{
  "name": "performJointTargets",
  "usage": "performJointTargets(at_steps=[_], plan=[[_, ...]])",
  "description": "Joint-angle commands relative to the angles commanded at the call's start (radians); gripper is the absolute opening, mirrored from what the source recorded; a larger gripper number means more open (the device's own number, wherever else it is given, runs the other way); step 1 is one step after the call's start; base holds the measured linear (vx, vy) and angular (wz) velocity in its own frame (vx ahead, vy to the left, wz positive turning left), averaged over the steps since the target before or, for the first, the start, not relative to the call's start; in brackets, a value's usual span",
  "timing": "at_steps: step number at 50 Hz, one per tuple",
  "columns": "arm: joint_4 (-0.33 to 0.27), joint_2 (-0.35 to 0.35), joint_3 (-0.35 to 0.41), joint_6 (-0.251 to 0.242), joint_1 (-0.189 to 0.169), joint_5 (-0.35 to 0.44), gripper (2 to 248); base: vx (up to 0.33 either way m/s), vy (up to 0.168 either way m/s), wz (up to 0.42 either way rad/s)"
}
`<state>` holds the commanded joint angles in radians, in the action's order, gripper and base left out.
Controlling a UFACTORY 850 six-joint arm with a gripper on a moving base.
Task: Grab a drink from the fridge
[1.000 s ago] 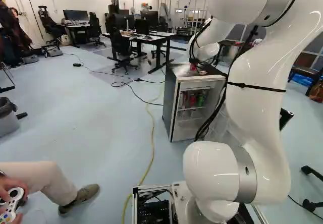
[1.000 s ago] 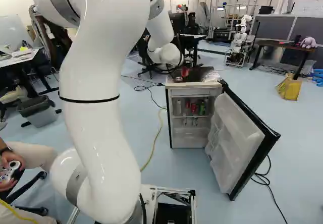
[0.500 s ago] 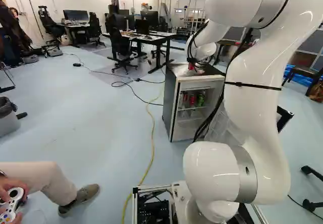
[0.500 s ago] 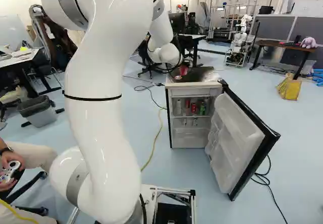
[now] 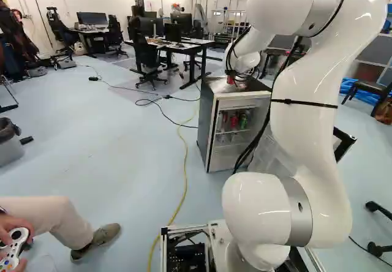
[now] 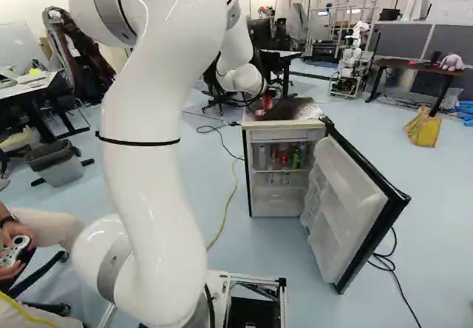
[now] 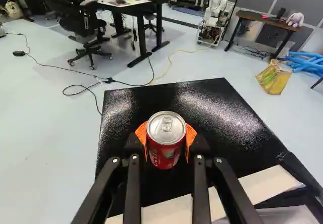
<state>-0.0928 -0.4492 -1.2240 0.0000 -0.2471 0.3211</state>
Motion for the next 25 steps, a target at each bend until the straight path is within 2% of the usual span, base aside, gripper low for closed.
performJointTargets(at_steps=[25], plan=[[0.000, -0.030, -0.037, 0.000, 0.012, 0.000, 93, 0.000, 0.000, 0.000]])
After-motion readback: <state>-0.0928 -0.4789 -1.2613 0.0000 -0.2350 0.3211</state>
